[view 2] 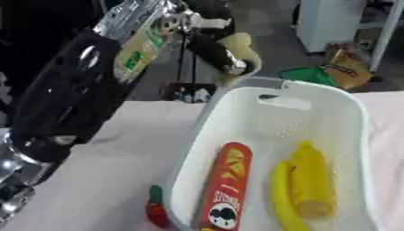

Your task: Pick up objects on the table and place them in the box.

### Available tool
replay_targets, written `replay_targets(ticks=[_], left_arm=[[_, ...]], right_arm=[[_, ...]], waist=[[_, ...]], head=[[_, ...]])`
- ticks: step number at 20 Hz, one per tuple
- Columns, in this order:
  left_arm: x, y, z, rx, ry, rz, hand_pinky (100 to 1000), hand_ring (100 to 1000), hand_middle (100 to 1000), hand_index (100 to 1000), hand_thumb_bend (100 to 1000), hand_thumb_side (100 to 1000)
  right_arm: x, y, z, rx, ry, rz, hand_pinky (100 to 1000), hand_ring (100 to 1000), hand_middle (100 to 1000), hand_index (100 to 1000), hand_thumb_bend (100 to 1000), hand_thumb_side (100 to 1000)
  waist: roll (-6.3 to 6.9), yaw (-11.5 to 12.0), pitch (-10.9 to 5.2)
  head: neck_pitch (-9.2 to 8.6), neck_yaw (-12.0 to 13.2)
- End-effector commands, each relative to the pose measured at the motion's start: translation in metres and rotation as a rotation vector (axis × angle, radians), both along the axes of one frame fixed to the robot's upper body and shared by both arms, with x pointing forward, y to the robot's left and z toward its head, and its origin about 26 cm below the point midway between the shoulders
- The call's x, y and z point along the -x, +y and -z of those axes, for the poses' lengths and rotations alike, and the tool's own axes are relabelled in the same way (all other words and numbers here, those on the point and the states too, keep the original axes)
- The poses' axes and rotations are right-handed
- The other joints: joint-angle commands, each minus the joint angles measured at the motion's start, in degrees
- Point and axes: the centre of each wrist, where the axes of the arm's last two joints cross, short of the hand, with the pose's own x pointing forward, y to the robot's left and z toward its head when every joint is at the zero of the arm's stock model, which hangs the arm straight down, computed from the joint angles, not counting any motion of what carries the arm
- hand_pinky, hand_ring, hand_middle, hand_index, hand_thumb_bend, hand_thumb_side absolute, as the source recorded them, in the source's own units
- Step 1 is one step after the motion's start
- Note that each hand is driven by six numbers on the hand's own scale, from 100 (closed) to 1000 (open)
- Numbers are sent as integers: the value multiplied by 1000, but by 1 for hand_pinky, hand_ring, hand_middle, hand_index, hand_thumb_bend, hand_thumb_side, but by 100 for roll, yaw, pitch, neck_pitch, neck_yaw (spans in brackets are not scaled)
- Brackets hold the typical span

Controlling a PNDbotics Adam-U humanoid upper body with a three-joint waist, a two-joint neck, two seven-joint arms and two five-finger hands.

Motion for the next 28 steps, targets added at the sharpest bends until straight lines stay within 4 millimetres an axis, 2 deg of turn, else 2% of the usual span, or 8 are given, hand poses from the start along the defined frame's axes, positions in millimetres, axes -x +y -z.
replay_targets(ticks=[1, 7, 11, 12, 17, 18, 25, 28], left_arm=[[4, -5, -9, 27, 11, 30, 512, 545, 501, 642, 424, 883], [6, -14, -6, 87, 86, 77, 554, 589, 547, 725, 454, 888], [1, -19, 3, 87, 139, 86, 610, 696, 650, 890, 526, 880], [-1, -20, 7, 81, 153, 86, 652, 789, 781, 999, 641, 849], [-8, -22, 14, 58, 176, 84, 739, 877, 883, 1000, 861, 824], [-8, -22, 13, 56, 174, 85, 762, 903, 914, 1000, 994, 840], [-8, -22, 12, 53, 161, 81, 749, 885, 878, 1000, 903, 843], [-3, -20, 4, 84, 144, 90, 715, 848, 839, 1000, 696, 893]], right_arm=[[1, -1, -11, 26, -28, -14, 683, 565, 439, 628, 100, 596], [0, 0, -12, 25, -30, -18, 683, 565, 439, 628, 100, 597], [0, 0, -12, 26, -33, -19, 683, 564, 439, 627, 100, 597], [0, 0, -12, 26, -33, -20, 683, 564, 439, 627, 100, 597], [0, 0, -12, 25, -35, -21, 683, 564, 439, 627, 100, 597], [0, 0, -12, 25, -35, -21, 683, 565, 438, 627, 100, 597], [0, 0, -12, 25, -37, -21, 683, 565, 439, 627, 100, 597], [0, 0, -12, 23, -39, -21, 682, 564, 439, 627, 100, 597]], waist=[[-33, -12, -94], [-18, -47, -87], [-12, -69, -86], [-10, -73, -84], [-9, -81, -76], [-8, -83, -71], [-7, -84, -60], [-19, -73, -60]], head=[[-73, 7], [-86, 8], [-95, 7], [-101, 5], [-113, 2], [-113, 2], [-105, 6], [-97, 1]])
